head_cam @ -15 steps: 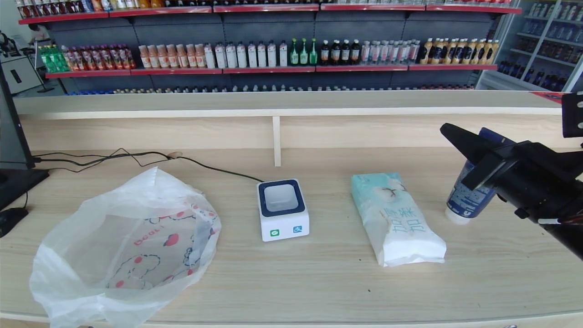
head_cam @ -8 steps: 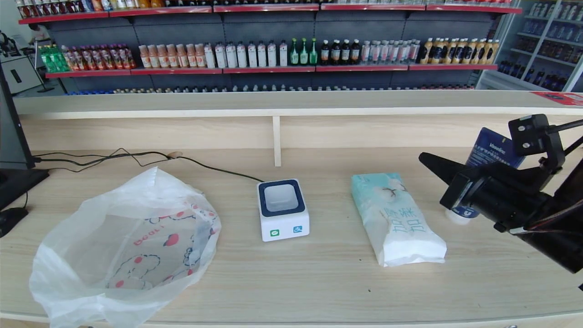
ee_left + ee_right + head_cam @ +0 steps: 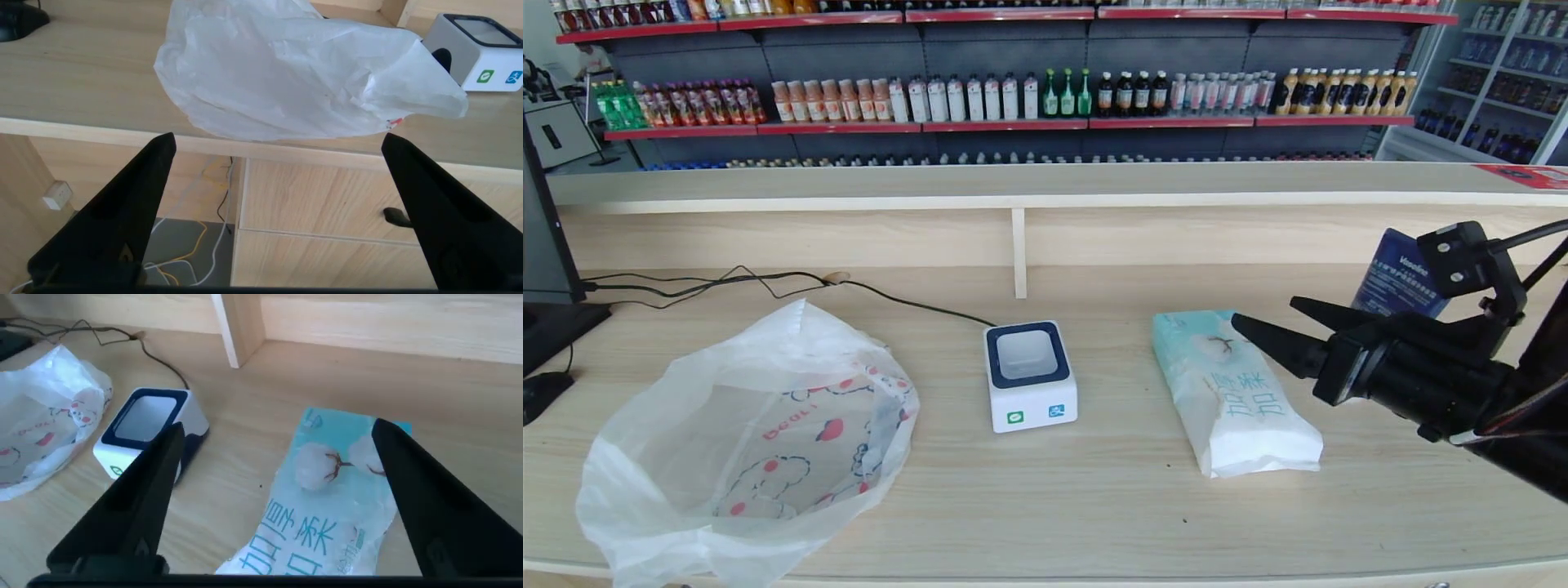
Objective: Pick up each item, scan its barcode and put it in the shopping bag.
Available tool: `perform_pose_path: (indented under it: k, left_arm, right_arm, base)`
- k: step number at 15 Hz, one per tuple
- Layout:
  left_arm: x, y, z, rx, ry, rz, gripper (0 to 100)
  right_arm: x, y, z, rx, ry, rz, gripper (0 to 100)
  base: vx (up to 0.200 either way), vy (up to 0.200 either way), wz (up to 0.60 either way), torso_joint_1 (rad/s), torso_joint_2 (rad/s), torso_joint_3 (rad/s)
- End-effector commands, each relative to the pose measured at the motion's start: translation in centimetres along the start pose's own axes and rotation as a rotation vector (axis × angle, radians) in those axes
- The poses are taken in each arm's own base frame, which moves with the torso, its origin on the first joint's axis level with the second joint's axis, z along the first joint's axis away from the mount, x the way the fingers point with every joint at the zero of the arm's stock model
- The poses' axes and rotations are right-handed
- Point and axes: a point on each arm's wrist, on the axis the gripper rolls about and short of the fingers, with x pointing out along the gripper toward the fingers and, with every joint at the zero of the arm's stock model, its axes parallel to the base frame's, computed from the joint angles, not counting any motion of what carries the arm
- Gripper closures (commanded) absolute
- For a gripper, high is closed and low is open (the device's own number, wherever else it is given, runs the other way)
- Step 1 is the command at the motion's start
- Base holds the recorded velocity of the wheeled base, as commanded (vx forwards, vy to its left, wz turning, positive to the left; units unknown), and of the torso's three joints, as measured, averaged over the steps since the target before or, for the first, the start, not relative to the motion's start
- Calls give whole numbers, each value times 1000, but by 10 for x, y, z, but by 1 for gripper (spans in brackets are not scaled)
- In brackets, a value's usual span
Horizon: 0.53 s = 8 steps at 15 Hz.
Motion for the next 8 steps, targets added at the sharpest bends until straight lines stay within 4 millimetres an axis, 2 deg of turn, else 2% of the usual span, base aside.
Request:
perform_pose_path:
  k: [1, 3, 5, 6, 8]
  left_arm:
    - [0, 0, 0, 0, 0, 1, 0]
    - [0, 0, 0, 0, 0, 1, 0]
    - [0, 0, 0, 0, 0, 2, 0]
    - [0, 0, 0, 0, 0, 1, 0]
    - [0, 0, 0, 0, 0, 1, 0]
  right_arm:
    - [16, 0, 13, 63, -43, 11, 0]
    - [18, 14, 7, 131, -18, 50, 0]
    - [18, 15, 3, 134, 27, 30, 0]
    - [22, 7, 10, 134, 90, -12, 0]
    - [27, 4, 24, 141, 149, -31, 0]
  base:
    - [0, 0, 0, 0, 0, 0]
    - [0, 0, 0, 0, 0, 0]
    - [0, 0, 0, 0, 0, 0]
    - [0, 0, 0, 0, 0, 0]
    - [0, 0, 0, 0, 0, 0]
